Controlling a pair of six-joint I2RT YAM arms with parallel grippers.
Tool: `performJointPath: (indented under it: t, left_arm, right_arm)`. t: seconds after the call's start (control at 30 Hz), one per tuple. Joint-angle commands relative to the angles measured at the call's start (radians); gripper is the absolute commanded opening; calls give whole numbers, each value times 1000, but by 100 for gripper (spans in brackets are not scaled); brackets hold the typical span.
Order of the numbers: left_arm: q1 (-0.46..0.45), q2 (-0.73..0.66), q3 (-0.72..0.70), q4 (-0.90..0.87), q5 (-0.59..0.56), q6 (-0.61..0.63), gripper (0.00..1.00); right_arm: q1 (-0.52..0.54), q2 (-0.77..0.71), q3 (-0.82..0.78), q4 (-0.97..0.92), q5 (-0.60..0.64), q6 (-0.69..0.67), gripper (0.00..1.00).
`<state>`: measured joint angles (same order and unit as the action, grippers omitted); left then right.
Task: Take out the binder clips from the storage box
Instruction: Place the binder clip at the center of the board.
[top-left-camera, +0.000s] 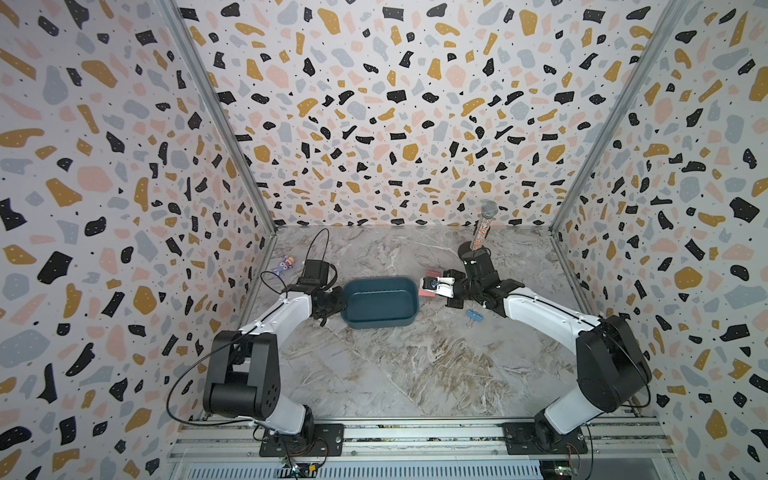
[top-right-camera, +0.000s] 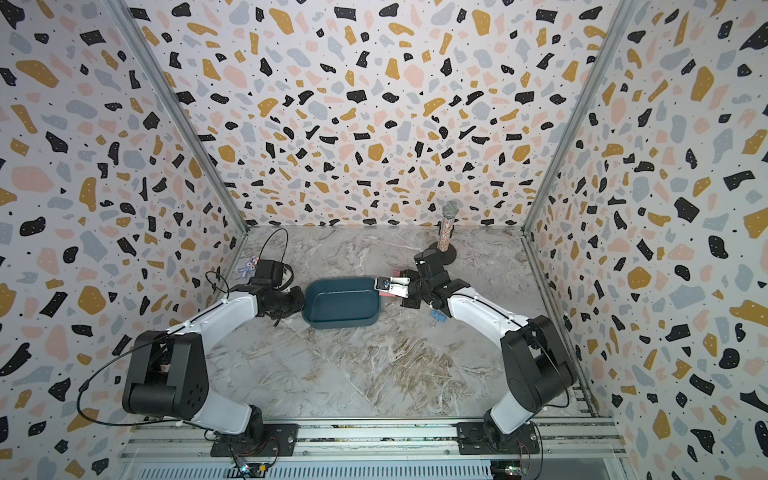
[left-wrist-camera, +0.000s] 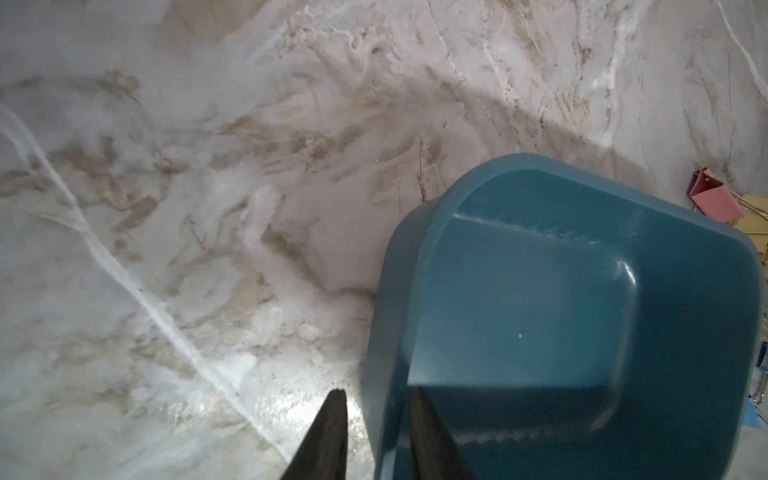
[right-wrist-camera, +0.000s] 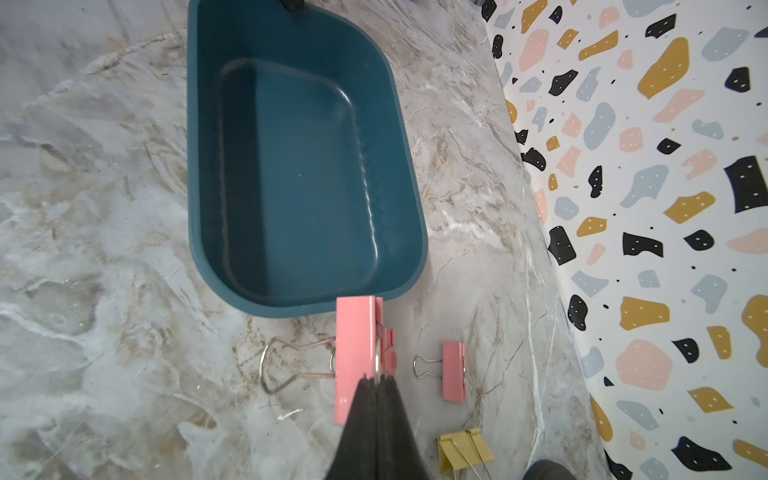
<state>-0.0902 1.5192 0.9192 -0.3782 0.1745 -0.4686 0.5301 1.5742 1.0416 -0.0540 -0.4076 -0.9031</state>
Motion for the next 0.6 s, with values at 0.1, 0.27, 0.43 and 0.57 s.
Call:
performJointPath:
  t: [0.1, 0.27, 0.43, 0.57]
  left_arm:
    - [-1, -32, -37, 69, 4, -31, 30]
    - [-2, -48, -59, 79, -1, -35, 30]
    - [-2, -71, -71, 80, -10, -37, 30]
    - [-2, -77, -72, 84, -9, -41, 30]
  right_arm:
    - [-14, -75, -70, 32, 33, -26, 0]
    - [-21, -70, -118, 60, 73, -31, 0]
    - [-27, -66, -151, 90, 102, -31, 0]
    - [-36, -55, -167, 95, 117, -38, 0]
